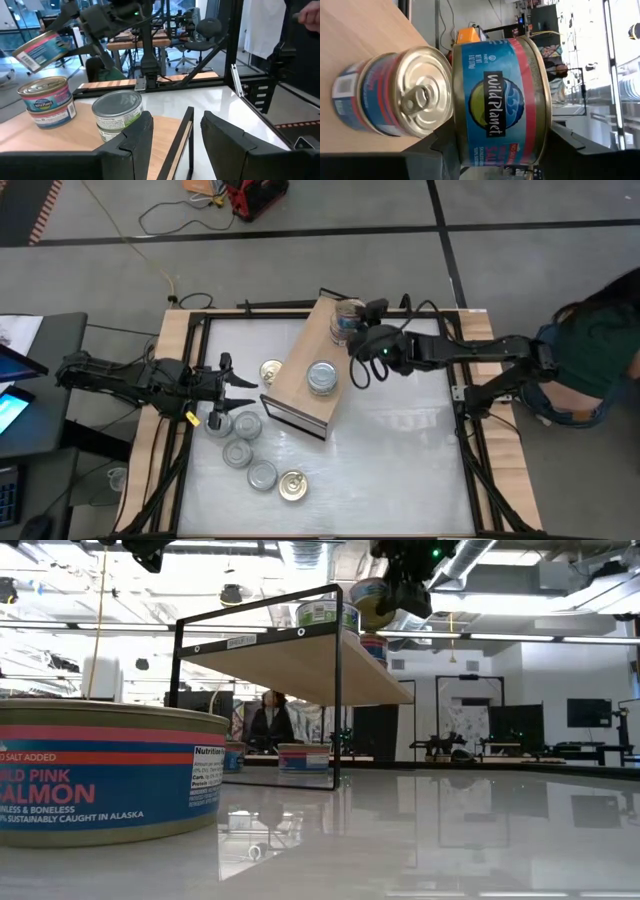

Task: Stack canned seafood by type on shelf
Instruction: Stack the blue tuna can on top of the other blue tuna can

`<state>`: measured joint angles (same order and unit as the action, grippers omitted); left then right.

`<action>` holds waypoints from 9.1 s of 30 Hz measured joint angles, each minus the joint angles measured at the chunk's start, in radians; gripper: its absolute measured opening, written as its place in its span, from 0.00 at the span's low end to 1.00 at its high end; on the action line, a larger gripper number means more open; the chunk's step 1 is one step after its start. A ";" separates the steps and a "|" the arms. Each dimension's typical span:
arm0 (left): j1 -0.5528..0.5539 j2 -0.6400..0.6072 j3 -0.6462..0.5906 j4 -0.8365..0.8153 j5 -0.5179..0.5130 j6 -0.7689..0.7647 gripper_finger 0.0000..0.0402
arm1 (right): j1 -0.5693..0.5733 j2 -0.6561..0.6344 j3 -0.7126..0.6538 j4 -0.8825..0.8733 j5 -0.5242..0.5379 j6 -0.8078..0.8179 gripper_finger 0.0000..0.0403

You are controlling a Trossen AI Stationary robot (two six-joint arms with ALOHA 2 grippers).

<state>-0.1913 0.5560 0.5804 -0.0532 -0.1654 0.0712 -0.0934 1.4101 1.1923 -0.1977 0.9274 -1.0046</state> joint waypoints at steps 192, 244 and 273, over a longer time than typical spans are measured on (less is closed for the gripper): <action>-0.408 0.082 -0.078 -0.419 -0.039 -0.486 0.18 | 0.582 0.058 -0.018 -0.237 0.000 1.554 0.78; -0.705 0.828 0.235 -0.199 -0.537 -0.149 0.18 | 0.622 0.709 0.443 -0.257 -0.485 2.257 0.51; -0.705 0.824 0.235 -0.220 -0.558 -0.078 0.19 | 0.621 0.837 0.617 -0.405 -0.492 2.339 0.33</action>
<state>-0.8967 1.3800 0.8158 -0.2737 -0.7238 -0.0067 0.5278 2.2475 1.8095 -0.6026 0.4354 1.3340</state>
